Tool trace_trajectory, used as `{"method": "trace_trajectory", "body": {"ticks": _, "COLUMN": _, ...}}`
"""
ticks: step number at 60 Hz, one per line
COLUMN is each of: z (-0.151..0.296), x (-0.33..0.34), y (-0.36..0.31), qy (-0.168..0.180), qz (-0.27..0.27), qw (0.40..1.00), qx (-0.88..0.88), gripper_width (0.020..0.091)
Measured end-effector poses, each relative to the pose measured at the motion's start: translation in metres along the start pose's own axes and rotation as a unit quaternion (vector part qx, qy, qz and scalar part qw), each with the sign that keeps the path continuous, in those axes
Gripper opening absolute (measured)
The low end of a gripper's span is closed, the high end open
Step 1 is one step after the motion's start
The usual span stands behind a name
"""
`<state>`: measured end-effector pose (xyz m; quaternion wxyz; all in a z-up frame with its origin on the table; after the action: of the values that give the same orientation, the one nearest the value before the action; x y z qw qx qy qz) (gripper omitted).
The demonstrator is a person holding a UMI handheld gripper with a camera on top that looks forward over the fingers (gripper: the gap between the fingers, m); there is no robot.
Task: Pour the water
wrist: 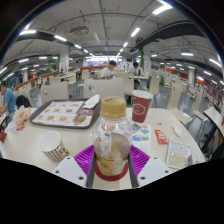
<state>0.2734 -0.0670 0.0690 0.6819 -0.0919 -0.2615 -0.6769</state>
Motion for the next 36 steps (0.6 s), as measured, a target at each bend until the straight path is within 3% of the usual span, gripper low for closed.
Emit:
{"method": "trace_trajectory", "body": {"ticks": 3, "z": -0.005, "x": 0.002, "y": -0.002, "qy": -0.026, "qz": 0.010, "qw": 1.000, "qx": -0.002, "gripper_width": 0.0635}}
{"method": "trace_trajectory", "body": {"ticks": 4, "z": -0.007, "x": 0.003, "y": -0.003, "qy": -0.033, "qz": 0.013, "qw": 0.999, "qx": -0.006, "gripper_width": 0.0740}}
{"method": "trace_trajectory", "body": {"ticks": 6, "z": -0.008, "x": 0.008, "y": -0.005, "qy": -0.041, "qz": 0.018, "qw": 0.999, "qx": -0.013, "gripper_width": 0.0870}}
{"method": "trace_trajectory", "body": {"ticks": 9, "z": -0.008, "x": 0.018, "y": -0.006, "qy": -0.053, "qz": 0.018, "qw": 0.998, "qx": -0.018, "gripper_width": 0.0823}}
{"method": "trace_trajectory", "body": {"ticks": 12, "z": -0.010, "x": 0.032, "y": -0.006, "qy": -0.071, "qz": 0.011, "qw": 0.997, "qx": -0.018, "gripper_width": 0.0855}}
{"method": "trace_trajectory", "body": {"ticks": 22, "z": -0.004, "x": 0.098, "y": -0.026, "qy": -0.109, "qz": 0.004, "qw": 0.994, "qx": -0.029, "gripper_width": 0.0849}}
{"method": "trace_trajectory", "body": {"ticks": 36, "z": 0.014, "x": 0.204, "y": -0.070, "qy": -0.131, "qz": -0.003, "qw": 0.991, "qx": -0.017, "gripper_width": 0.0853}}
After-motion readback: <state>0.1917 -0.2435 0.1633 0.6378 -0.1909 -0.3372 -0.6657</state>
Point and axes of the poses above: the point between the fingertips, and its own axes, seen from behind it with the camera up: y to the right, z up, x backward, against the way the camera looks, the point moved 7 cm from there along x, backward, against the way the camera looks, and after that the axes turned 14 degrees about x, right-handed, at the moved point
